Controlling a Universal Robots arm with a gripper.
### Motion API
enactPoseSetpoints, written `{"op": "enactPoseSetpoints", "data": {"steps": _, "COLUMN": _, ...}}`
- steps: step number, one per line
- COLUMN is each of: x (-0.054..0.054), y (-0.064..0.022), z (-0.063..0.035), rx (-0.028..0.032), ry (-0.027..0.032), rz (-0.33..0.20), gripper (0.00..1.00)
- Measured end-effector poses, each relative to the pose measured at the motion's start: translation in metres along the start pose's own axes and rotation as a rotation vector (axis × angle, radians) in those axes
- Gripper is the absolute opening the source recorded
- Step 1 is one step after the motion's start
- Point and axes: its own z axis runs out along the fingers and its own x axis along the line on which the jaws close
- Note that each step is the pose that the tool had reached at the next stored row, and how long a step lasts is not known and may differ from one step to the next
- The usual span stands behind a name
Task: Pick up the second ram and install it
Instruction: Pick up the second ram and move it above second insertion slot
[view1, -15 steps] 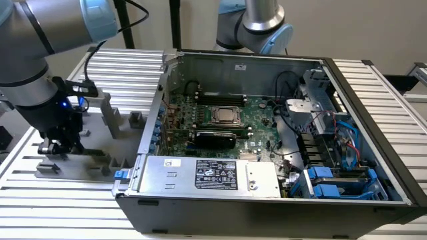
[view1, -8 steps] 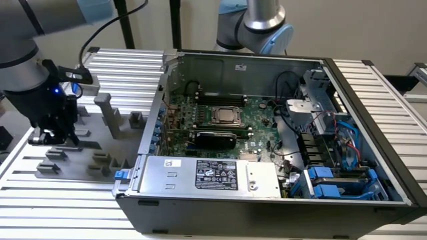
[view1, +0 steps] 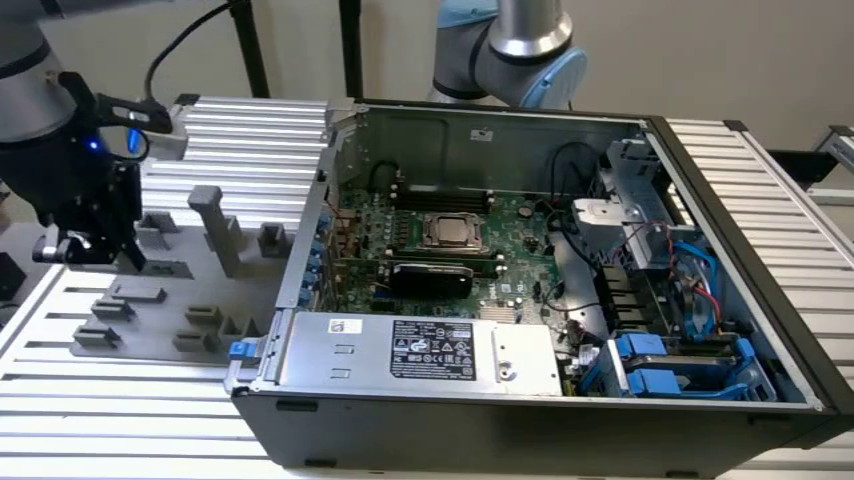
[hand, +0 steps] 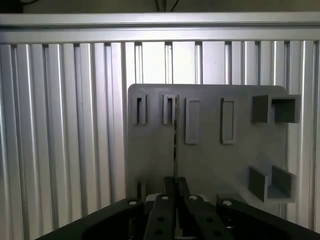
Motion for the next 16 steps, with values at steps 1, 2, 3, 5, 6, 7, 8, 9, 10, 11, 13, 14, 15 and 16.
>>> {"op": "enactPoseSetpoints", "data": {"steps": 1, "x": 0.000, "y": -0.0007, "z": -0.0045, "rx": 0.0001, "ry": -0.0001, "rz": 0.000, "gripper": 0.00}}
{"op": "enactPoseSetpoints", "data": {"steps": 2, "x": 0.000, "y": -0.0016, "z": -0.0090, "rx": 0.0001, "ry": -0.0001, "rz": 0.000, "gripper": 0.00}}
{"op": "enactPoseSetpoints", "data": {"steps": 3, "x": 0.000, "y": -0.0027, "z": -0.0133, "rx": 0.0000, "ry": 0.0000, "rz": 0.000, "gripper": 0.00}}
{"op": "enactPoseSetpoints", "data": {"steps": 5, "x": -0.001, "y": -0.0058, "z": -0.0225, "rx": 0.0000, "ry": -0.0001, "rz": 0.000, "gripper": 0.00}}
{"op": "enactPoseSetpoints", "data": {"steps": 6, "x": -0.001, "y": -0.0077, "z": -0.0271, "rx": -0.0001, "ry": 0.0000, "rz": 0.000, "gripper": 0.00}}
{"op": "enactPoseSetpoints", "data": {"steps": 7, "x": -0.001, "y": -0.0098, "z": -0.0314, "rx": 0.0001, "ry": -0.0001, "rz": 0.000, "gripper": 0.00}}
{"op": "enactPoseSetpoints", "data": {"steps": 8, "x": -0.001, "y": -0.0122, "z": -0.0364, "rx": 0.0001, "ry": -0.0001, "rz": 0.000, "gripper": 0.00}}
{"op": "enactPoseSetpoints", "data": {"steps": 9, "x": -0.002, "y": -0.0146, "z": -0.0409, "rx": 0.0000, "ry": 0.0000, "rz": 0.000, "gripper": 0.00}}
{"op": "enactPoseSetpoints", "data": {"steps": 10, "x": -0.002, "y": -0.0173, "z": -0.0454, "rx": 0.0001, "ry": -0.0001, "rz": 0.000, "gripper": 0.00}}
{"op": "enactPoseSetpoints", "data": {"steps": 11, "x": -0.002, "y": -0.0202, "z": -0.0498, "rx": 0.0002, "ry": -0.0001, "rz": 0.000, "gripper": 0.00}}
{"op": "enactPoseSetpoints", "data": {"steps": 13, "x": -0.003, "y": -0.0270, "z": -0.0589, "rx": -0.0001, "ry": 0.0000, "rz": 0.000, "gripper": 0.00}}
{"op": "enactPoseSetpoints", "data": {"steps": 14, "x": -0.003, "y": -0.0308, "z": -0.0635, "rx": 0.0000, "ry": -0.0001, "rz": 0.000, "gripper": 0.00}}
{"op": "enactPoseSetpoints", "data": {"steps": 15, "x": -0.003, "y": -0.0346, "z": -0.0680, "rx": -0.0003, "ry": -0.0001, "rz": 0.000, "gripper": 0.00}}
{"op": "enactPoseSetpoints", "data": {"steps": 16, "x": -0.003, "y": -0.0390, "z": -0.0727, "rx": -0.0004, "ry": -0.0001, "rz": 0.000, "gripper": 0.00}}
